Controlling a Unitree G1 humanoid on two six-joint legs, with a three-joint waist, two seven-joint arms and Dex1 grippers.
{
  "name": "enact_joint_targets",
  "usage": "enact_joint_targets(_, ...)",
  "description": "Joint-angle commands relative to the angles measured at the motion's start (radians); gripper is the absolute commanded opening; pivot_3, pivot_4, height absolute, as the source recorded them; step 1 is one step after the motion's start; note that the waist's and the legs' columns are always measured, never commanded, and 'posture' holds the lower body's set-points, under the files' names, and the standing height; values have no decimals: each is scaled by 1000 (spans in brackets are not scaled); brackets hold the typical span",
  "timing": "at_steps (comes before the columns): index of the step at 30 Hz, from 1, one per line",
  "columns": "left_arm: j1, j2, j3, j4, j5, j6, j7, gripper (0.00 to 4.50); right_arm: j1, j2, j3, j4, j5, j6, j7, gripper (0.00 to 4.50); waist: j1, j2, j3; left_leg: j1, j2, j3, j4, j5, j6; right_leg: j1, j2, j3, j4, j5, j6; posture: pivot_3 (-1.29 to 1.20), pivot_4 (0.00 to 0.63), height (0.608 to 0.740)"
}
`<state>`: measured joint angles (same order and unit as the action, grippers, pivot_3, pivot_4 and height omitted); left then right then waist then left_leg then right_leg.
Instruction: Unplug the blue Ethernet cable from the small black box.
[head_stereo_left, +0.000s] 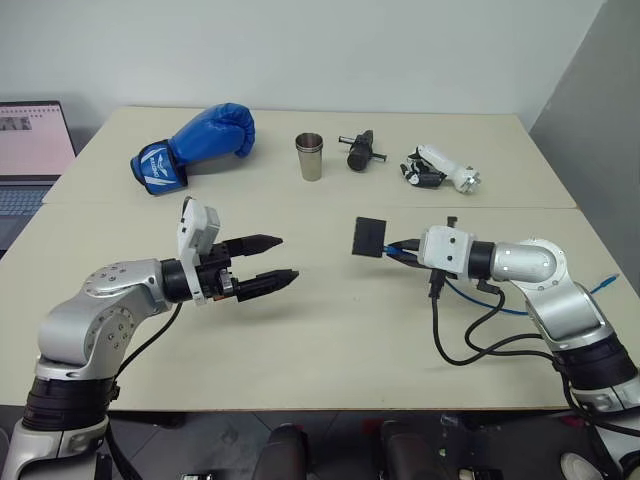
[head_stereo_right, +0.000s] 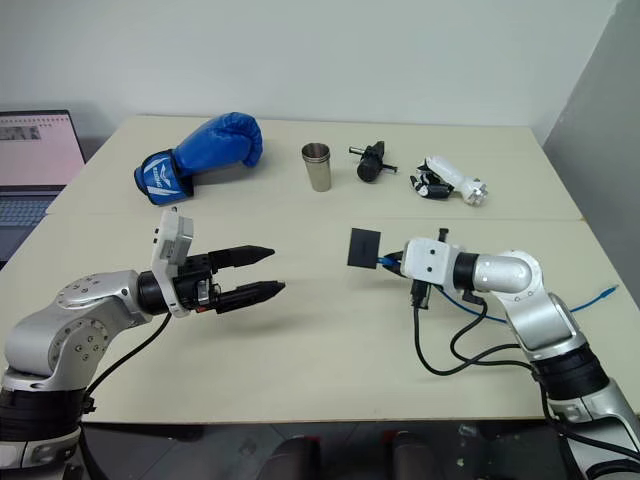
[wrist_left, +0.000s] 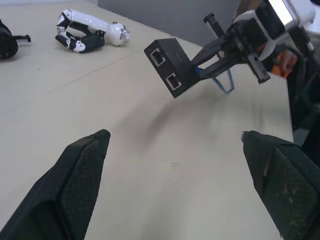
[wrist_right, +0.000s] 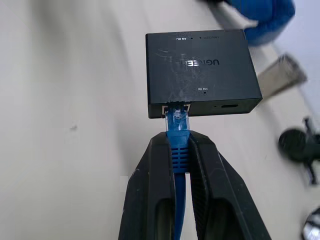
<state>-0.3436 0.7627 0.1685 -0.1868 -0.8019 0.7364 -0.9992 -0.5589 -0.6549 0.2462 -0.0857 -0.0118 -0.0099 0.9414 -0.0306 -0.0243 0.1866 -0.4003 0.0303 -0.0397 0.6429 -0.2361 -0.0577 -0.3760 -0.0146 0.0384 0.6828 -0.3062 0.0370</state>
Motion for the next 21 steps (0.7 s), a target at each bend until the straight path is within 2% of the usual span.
enact_joint_targets(1, -47, -2, 63, 14, -129, 128, 23, 4500, -60, 16, 25, 31, -60, -151, -13, 117, 1, 0, 0, 0, 0, 0, 0, 0, 0, 0, 0, 0, 0, 0, 0, 0, 150, 740)
enact_joint_targets(8, -96, -39, 54, 46, -184, 226, 64, 4500, -143, 67, 62, 108, -126, -325, -36, 117, -1, 0, 0, 0, 0, 0, 0, 0, 0, 0, 0, 0, 1, 0, 0, 0, 150, 740)
enact_joint_targets(21, -151, -139, 21, 97, -161, 220, 85, 4500, -210, 130, 95, 133, -131, -367, -22, 117, 0, 0, 0, 1, -1, -2, 2, 0, 0, -2, -2, 0, 7, 0, 0, 0, 150, 740)
